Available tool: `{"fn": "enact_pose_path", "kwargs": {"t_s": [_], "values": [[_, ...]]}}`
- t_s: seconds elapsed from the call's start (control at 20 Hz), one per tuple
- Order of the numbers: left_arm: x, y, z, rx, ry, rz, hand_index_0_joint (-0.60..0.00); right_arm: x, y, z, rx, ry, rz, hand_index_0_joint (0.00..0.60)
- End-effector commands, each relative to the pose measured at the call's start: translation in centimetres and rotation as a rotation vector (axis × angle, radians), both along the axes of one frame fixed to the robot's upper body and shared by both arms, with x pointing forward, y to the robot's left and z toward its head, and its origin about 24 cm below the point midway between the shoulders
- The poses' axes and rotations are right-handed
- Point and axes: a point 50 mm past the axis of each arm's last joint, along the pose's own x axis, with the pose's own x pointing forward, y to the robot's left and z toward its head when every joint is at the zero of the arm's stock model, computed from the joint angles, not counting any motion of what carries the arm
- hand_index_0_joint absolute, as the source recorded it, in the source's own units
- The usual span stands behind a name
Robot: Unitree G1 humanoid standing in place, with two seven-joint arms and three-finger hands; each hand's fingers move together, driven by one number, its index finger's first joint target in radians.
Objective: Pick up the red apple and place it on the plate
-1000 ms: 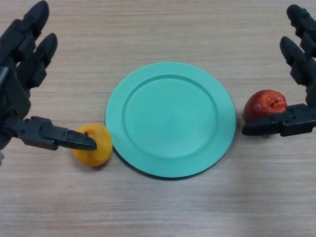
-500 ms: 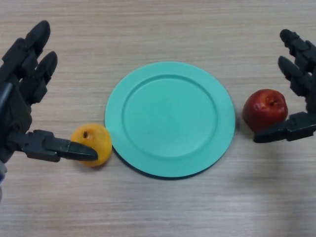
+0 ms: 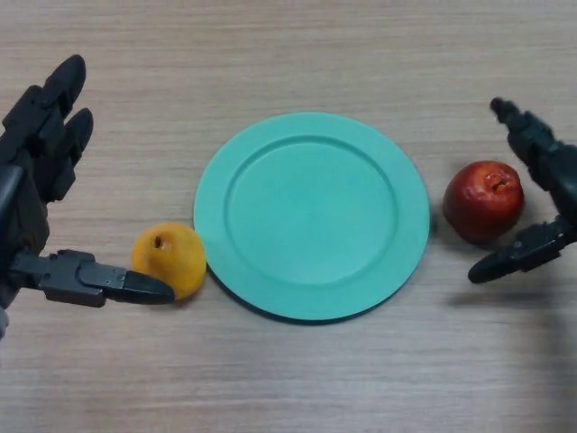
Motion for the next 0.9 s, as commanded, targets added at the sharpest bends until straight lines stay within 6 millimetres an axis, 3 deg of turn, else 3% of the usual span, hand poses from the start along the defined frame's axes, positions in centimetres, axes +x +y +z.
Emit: {"fn": "enact_pose_path", "kwargs": {"t_s": [0.05,0.2,0.3,0.55,0.75,0.85,0.9], "values": [[-1.2,1.1,3.7,0.063,-0.249,0.034,0.000,0.9,0.0,4.6,0.002,-0.258,0.013,0.000],[-1.3,1.2,3.8,0.060,-0.247,0.039,0.000,1.2,0.4,4.3,-0.031,-0.262,0.021,0.399],[-1.5,1.4,3.7,0.051,-0.245,0.049,0.000,1.4,0.7,4.4,-0.086,-0.310,0.000,0.600],[-1.8,1.8,3.6,0.049,-0.256,0.064,0.000,1.5,1.2,6.5,-0.221,-0.451,-0.014,0.600],[-2.0,1.9,3.8,0.051,-0.274,0.071,0.000,1.3,4.2,8.5,-0.270,-0.501,0.065,0.600],[-2.4,2.1,4.2,0.045,-0.288,0.058,0.000,1.3,6.4,9.1,-0.267,-0.498,0.117,0.600],[-2.6,2.3,4.6,0.037,-0.292,0.051,0.000,1.4,8.3,9.1,-0.184,-0.468,0.152,0.600]]}}
